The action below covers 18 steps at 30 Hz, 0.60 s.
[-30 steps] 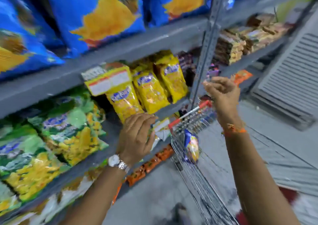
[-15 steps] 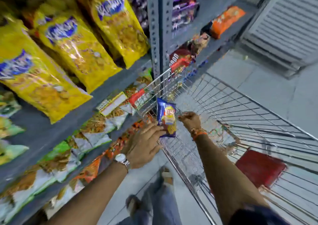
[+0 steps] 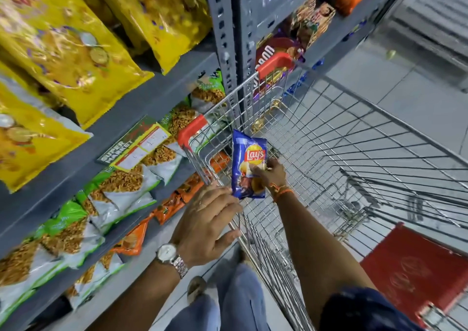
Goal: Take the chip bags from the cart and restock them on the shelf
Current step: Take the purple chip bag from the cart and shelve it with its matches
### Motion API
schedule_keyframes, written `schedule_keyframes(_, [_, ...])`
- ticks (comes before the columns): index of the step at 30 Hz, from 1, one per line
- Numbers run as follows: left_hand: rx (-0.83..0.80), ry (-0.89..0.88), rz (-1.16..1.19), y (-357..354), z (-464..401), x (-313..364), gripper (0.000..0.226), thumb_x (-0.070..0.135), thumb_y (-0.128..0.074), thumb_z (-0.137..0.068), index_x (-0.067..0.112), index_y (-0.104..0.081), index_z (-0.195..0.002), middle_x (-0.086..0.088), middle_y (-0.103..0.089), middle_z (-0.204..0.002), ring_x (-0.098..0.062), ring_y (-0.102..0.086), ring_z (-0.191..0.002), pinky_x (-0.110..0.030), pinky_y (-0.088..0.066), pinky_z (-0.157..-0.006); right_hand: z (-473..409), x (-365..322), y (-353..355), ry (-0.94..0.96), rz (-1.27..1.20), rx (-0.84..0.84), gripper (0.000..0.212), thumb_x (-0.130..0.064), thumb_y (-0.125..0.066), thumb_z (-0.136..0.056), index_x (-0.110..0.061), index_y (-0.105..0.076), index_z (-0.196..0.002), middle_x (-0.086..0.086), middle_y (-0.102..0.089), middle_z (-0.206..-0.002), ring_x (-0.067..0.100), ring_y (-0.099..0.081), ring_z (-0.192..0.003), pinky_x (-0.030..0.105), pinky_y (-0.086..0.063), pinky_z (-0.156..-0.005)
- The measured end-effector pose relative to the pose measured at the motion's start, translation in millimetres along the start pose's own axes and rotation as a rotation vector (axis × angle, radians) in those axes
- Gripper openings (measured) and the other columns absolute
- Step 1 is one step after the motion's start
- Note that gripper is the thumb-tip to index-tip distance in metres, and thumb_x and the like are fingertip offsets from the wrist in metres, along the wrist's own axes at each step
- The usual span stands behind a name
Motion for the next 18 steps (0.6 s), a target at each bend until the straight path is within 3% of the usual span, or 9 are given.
schedule_keyframes(3, [0.013,-0.009,-0.026,1,-2,2,0.061,0.054,-0.026,-0.106,0.014,-0.071,-0.117,-0.005,-0.070,-0.119,-0.028,-0.061,-0.122,-0.049,-0.034,-0.119,4,-2,5,0.010,-0.017,0.054,0.051,-0.020,-0.089,-0.074,-0.002,-0.066,-0.115,0.012,-0.073,-0.114,0.033,-0.071,-0.100,0.046,-0.061,-0.088])
schedule_keyframes(6, [-0.001,0.002,-0.043,1,-1,3,0.063,0.053,-0.025,-0.106,0.012,-0.072,-0.115,-0.006,-0.070,-0.118,-0.027,-0.060,-0.122,-0.049,-0.032,-0.121,16,-16,12,0.072,-0.024,0.146,0.043,-0.014,-0.089,-0.073,0.003,-0.072,-0.109,0.011,-0.074,-0.099,0.029,-0.072,-0.090,0.026,-0.056,-0.068])
schedule_keyframes(8, [-0.044,0.009,-0.055,0,-1,3,0.061,0.052,-0.026,-0.107,0.012,-0.071,-0.116,-0.006,-0.069,-0.119,-0.028,-0.059,-0.124,-0.049,-0.031,-0.122,29,-32,17,0.133,-0.001,0.191,0.036,-0.011,-0.087,-0.074,0.003,-0.073,-0.104,0.013,-0.075,-0.094,0.025,-0.071,-0.083,0.019,-0.055,-0.060])
schedule_keyframes(12, [-0.119,0.057,-0.029,4,1,3,0.053,0.049,-0.031,-0.107,0.015,-0.068,-0.124,-0.005,-0.066,-0.128,-0.027,-0.055,-0.132,-0.052,-0.031,-0.122,66,-70,30,0.239,0.043,0.285,0.031,-0.006,-0.079,-0.079,-0.007,-0.072,-0.109,0.009,-0.078,-0.101,0.021,-0.071,-0.090,0.045,-0.062,-0.085])
schedule_keyframes(15, [-0.101,0.061,-0.053,27,0,15,0.041,0.043,-0.044,-0.106,0.016,-0.067,-0.126,-0.003,-0.065,-0.133,-0.026,-0.052,-0.136,-0.046,-0.029,-0.124,106,-104,45,0.321,0.076,0.373,0.036,-0.010,-0.076,-0.084,-0.011,-0.071,-0.119,0.008,-0.078,-0.110,0.016,-0.066,-0.091,0.044,-0.060,-0.089])
schedule_keyframes(18, [0.019,0.093,-0.066,84,-2,31,0.040,0.041,-0.046,-0.106,0.016,-0.068,-0.127,-0.003,-0.065,-0.134,-0.024,-0.048,-0.139,-0.046,-0.029,-0.123,156,-142,65,0.431,-0.054,0.427,0.033,-0.009,-0.082,-0.079,-0.011,-0.074,-0.111,0.011,-0.079,-0.099,0.021,-0.072,-0.085,0.046,-0.063,-0.082])
Point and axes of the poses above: each hand's wrist, its own z-axis away from the middle knuckle, its own y-axis out of the back of the hand, x = y × z, the point moved 10 cm from there along -z, towards the middle knuckle
